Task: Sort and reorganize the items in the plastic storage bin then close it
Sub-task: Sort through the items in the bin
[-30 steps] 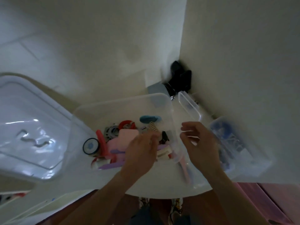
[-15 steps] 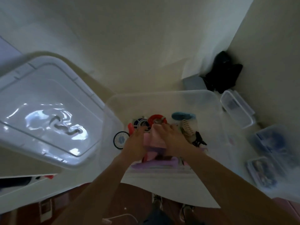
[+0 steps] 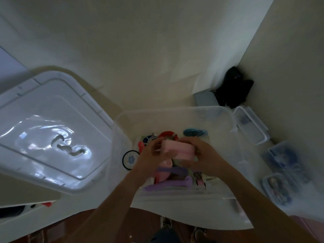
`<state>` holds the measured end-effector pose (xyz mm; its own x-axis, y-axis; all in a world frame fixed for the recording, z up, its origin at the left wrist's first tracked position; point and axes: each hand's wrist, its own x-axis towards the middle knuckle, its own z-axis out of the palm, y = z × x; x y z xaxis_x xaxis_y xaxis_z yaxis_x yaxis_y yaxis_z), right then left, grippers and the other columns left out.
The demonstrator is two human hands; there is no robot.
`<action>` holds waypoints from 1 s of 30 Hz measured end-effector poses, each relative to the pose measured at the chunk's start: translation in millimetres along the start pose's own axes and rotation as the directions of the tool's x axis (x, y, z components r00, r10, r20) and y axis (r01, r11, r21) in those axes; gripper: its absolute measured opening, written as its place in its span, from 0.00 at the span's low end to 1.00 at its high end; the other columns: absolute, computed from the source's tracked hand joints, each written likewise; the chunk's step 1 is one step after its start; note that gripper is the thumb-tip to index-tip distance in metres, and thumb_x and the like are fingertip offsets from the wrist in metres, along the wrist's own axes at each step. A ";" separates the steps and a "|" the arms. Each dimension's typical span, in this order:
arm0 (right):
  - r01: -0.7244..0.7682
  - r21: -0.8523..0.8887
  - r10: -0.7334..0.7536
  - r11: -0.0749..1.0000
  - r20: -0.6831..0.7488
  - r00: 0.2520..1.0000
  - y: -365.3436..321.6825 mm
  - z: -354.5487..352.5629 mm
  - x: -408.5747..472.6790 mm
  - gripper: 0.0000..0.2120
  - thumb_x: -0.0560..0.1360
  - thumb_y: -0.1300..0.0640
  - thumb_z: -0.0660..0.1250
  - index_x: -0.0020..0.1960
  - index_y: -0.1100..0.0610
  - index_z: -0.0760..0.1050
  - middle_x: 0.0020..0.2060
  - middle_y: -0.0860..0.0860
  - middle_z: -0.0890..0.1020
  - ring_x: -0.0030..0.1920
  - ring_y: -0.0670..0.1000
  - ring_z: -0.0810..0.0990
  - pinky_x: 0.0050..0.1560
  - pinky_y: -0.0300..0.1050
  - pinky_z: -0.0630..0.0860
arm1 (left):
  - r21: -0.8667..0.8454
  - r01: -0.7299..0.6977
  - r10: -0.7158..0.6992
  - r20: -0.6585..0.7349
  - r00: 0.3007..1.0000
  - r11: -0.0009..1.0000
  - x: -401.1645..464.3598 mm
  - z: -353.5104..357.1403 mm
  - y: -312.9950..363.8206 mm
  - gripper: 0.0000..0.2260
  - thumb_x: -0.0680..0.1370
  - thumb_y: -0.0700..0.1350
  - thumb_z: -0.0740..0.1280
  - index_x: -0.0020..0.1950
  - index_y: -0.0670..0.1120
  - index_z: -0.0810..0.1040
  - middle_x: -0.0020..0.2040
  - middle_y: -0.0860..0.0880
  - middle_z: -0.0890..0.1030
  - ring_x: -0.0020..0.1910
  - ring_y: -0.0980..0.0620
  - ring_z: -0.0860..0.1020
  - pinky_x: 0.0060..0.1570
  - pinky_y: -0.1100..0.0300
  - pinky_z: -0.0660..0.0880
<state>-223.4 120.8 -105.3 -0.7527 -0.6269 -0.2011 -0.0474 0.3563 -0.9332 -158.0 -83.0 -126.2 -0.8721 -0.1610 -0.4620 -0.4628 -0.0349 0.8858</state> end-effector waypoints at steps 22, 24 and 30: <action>-0.231 0.492 0.326 0.839 -0.117 0.938 -19.7 -20.8 -38.3 0.28 0.63 0.51 0.81 0.61 0.48 0.78 0.57 0.53 0.82 0.54 0.53 0.83 0.55 0.55 0.81 | -0.274 0.055 -0.036 0.076 0.996 0.960 -15.0 24.6 40.1 0.21 0.68 0.45 0.77 0.61 0.46 0.81 0.56 0.47 0.85 0.54 0.52 0.84 0.49 0.59 0.80; -0.138 0.441 0.271 0.887 -0.254 0.928 -25.7 -39.5 -34.0 0.33 0.63 0.61 0.81 0.64 0.48 0.74 0.58 0.51 0.80 0.52 0.47 0.83 0.50 0.48 0.82 | -0.163 -0.162 0.180 0.106 0.978 0.973 -5.9 31.7 58.7 0.19 0.73 0.37 0.74 0.63 0.45 0.80 0.59 0.48 0.84 0.57 0.53 0.82 0.52 0.60 0.79; -0.129 0.198 0.222 0.972 -0.574 0.789 -42.7 -128.7 46.7 0.38 0.63 0.58 0.81 0.68 0.54 0.67 0.58 0.49 0.77 0.55 0.49 0.79 0.51 0.47 0.81 | 0.368 -0.351 0.391 -0.039 0.920 0.861 76.0 66.5 137.6 0.11 0.78 0.48 0.71 0.59 0.49 0.81 0.55 0.57 0.82 0.52 0.59 0.81 0.53 0.65 0.75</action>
<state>-341.0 165.4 -36.5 -0.9807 -0.0179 -0.1949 0.1815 0.2898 -0.9397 -298.5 -34.5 -42.3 -0.9768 -0.2001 -0.0769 -0.1512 0.3892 0.9086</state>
